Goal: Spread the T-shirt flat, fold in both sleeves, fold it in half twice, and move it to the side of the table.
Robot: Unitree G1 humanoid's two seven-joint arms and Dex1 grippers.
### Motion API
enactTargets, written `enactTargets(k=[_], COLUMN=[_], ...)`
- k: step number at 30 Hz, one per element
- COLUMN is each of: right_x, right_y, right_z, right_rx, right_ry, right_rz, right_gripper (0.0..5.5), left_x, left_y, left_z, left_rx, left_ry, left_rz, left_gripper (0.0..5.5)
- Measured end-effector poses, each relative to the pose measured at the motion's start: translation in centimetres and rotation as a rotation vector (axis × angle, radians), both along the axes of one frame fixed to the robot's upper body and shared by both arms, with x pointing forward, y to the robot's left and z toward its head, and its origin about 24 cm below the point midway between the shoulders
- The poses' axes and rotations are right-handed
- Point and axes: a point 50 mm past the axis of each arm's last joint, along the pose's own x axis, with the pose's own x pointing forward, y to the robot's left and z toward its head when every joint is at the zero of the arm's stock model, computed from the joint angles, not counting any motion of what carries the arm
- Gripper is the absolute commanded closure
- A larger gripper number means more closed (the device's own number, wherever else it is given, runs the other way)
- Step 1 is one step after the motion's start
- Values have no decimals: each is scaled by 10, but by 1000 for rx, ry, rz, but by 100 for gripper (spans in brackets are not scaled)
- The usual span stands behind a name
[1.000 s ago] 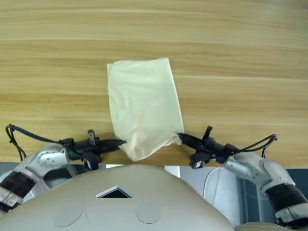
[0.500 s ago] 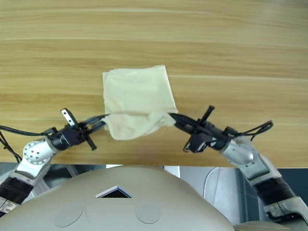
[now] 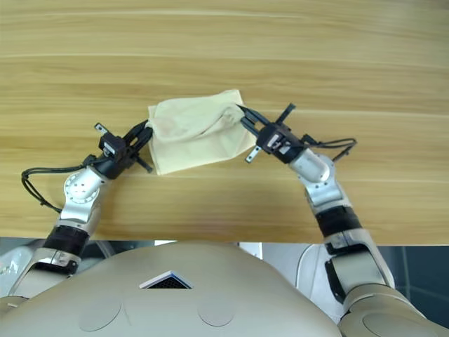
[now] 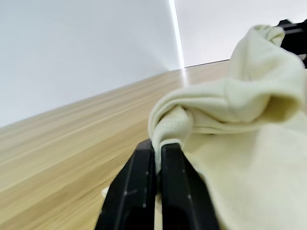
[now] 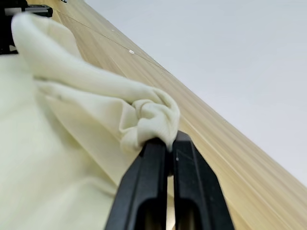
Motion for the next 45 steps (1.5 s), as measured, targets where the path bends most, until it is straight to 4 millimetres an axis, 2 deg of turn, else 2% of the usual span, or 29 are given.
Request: enactTargets(k=[6,7,16,20,24,26,28,30,32,34,36,39,41,42,45], right_x=[17,18,56,75,80,79,74,61,40,25,13,4,12,22,57], right_y=[-1,-2,-2,11,15,15,17,22,27,30,41,60,62,59,55], right_z=[-12,-14,-17,-18,-26,-26,-22,-14,-3,14,29,26,14,6,1], right_rx=[-4,-3,-20,-21,-44,-34,-14,30,78,106,96,19,-60,-106,-168], right_ry=[20,25,21,38,66,42,-14,-74,-140,-204,-250,-194,-128,-84,-27], right_rz=[-90,-108,-306,-394,-470,-501,-473,-395,-296,-224,-130,5,29,15,-58], right_gripper=[550,524,373,294,217,183,176,176,176,176,176,176,176,176,176], left_x=[-2,-1,22,27,26,25,23,23,22,19,17,17,17,18,19], left_y=[-8,-9,-5,2,1,11,27,33,42,50,53,45,39,35,29], left_z=[-8,-8,5,-8,-12,-11,-7,-4,-2,-2,-2,-3,1,2,2], left_rx=[7,-2,-140,-185,-224,-264,-332,-417,-549,-672,-744,-799,-826,-834,-843], left_ry=[39,46,24,122,161,180,174,170,170,174,166,162,143,137,138], left_rz=[16,22,134,265,318,414,522,587,665,719,738,711,672,653,632], left_gripper=[550,550,397,325,254,223,193,164,126,126,126,126,126,126,126])
